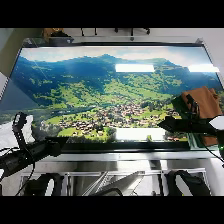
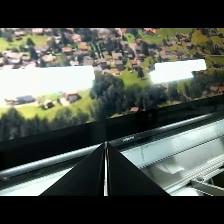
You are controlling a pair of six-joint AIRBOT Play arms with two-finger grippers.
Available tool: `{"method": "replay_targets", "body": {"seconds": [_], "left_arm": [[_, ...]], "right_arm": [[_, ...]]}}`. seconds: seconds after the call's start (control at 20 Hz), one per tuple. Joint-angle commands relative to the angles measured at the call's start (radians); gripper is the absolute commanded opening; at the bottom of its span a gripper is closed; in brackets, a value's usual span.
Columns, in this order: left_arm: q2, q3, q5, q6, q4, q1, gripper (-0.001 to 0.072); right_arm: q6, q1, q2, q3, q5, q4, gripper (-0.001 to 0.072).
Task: Fold the shirts.
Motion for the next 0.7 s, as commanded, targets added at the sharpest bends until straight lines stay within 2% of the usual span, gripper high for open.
{"method": "replay_targets", "body": {"seconds": [0.0,0.2,0.3,0.45,0.65], "left_arm": [[0.003,0.000,0.003,-0.001,0.002,0.001,0.0019],[0.003,0.000,0.010,-0.001,0.033,0.001,0.0019],[0.003,0.002,0.010,-0.009,0.114,0.002,0.0019],[0.003,0.002,0.010,-0.101,0.350,0.002,0.0019],[0.003,0.002,0.026,-0.212,0.763,0.002,0.0022]], "right_arm": [[0.000,0.001,0.001,0.000,0.000,0.000,0.0021],[0.000,0.001,0.001,0.000,0.000,0.000,0.0021],[0.000,0.001,0.001,0.000,0.000,0.000,0.0021],[0.000,0.001,0.001,0.000,0.000,0.000,0.0021],[0.000,0.001,0.001,0.000,0.000,0.000,0.0021]]}}
